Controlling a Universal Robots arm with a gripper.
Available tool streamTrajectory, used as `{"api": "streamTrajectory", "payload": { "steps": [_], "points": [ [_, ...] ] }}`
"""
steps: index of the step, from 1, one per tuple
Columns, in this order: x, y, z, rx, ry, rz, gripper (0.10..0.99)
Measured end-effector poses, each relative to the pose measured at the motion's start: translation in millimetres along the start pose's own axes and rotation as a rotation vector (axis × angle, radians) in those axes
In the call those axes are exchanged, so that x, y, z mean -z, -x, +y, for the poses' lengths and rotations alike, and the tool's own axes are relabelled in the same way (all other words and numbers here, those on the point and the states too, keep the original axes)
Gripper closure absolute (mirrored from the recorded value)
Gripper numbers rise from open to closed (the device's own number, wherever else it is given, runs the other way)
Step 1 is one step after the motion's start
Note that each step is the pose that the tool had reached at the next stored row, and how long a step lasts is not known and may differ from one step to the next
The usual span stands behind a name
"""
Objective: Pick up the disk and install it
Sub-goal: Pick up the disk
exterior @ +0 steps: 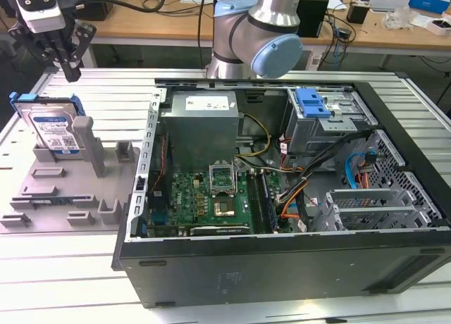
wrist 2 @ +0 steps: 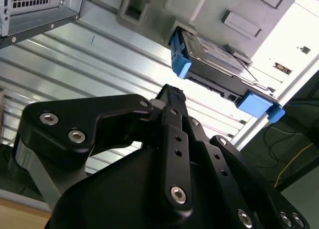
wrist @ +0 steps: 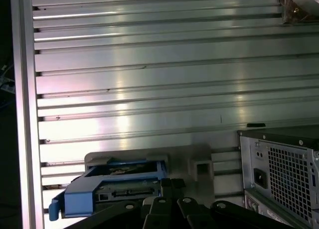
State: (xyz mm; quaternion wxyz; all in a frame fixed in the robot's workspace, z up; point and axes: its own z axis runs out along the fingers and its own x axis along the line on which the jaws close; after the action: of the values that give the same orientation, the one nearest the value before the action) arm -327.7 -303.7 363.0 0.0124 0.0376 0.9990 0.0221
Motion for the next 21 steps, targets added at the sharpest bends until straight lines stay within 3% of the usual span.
{"api": "streamTrajectory", "payload": {
  "steps": [12, 16, 18, 21],
  "points": [
    [0.0, -0.3, 0.0, 0.007, 0.000, 0.0022, 0.980],
    [0.0, -0.2, 0.0, 0.103, 0.001, 0.0170, 0.980],
    [0.0, -0.2, 0.0, 0.225, 0.003, 0.0308, 0.980],
    [0.0, -0.2, 0.0, 0.288, 0.004, 0.0386, 0.980]
  ]
}}
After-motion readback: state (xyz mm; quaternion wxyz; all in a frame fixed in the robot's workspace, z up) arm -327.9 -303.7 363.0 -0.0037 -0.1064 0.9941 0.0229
